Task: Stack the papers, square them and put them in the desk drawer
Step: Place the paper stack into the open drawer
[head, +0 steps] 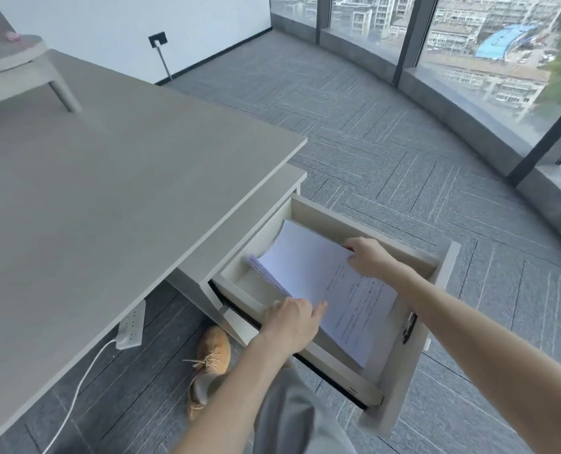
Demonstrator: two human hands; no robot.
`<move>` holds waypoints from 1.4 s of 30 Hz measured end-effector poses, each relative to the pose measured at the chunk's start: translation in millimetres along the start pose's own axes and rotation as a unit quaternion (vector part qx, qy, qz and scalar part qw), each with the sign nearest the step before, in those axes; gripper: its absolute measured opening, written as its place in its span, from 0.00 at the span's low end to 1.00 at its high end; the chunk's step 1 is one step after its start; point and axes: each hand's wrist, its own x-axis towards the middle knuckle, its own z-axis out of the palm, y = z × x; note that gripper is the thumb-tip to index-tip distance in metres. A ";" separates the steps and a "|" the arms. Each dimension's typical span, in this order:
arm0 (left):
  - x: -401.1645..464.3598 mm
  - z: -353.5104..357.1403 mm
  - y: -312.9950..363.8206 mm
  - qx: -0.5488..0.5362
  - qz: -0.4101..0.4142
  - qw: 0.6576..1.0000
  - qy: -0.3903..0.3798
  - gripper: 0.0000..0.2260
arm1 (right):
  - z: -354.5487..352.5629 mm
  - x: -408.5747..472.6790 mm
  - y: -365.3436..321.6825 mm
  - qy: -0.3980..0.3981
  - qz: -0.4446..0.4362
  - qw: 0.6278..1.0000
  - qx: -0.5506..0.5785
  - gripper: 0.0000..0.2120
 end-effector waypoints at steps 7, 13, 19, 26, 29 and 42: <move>10.1 7.7 -4.4 0.039 0.048 0.997 -0.045 0.27 | 11.9 5.2 0.8 0.014 0.023 0.991 -0.130 0.06; 14.5 11.9 -4.1 0.121 0.060 0.986 -0.098 0.31 | 17.2 3.6 1.7 0.016 0.011 0.984 -0.176 0.06; 13.4 9.4 3.3 0.166 0.034 0.979 -0.116 0.30 | 19.9 -7.5 -3.1 0.045 -0.002 0.978 -0.204 0.13; -2.7 -19.5 -1.2 0.136 0.013 0.989 -0.054 0.23 | -3.5 -36.0 -13.0 0.106 -0.029 0.978 -0.174 0.11; -7.5 -40.3 -9.0 0.128 -0.006 0.991 -0.023 0.19 | -13.1 -62.0 -10.5 0.125 -0.045 0.982 -0.133 0.10; 0.2 -141.8 -28.3 0.096 0.046 0.975 0.194 0.12 | -6.5 -181.5 54.2 0.279 0.063 0.956 0.068 0.25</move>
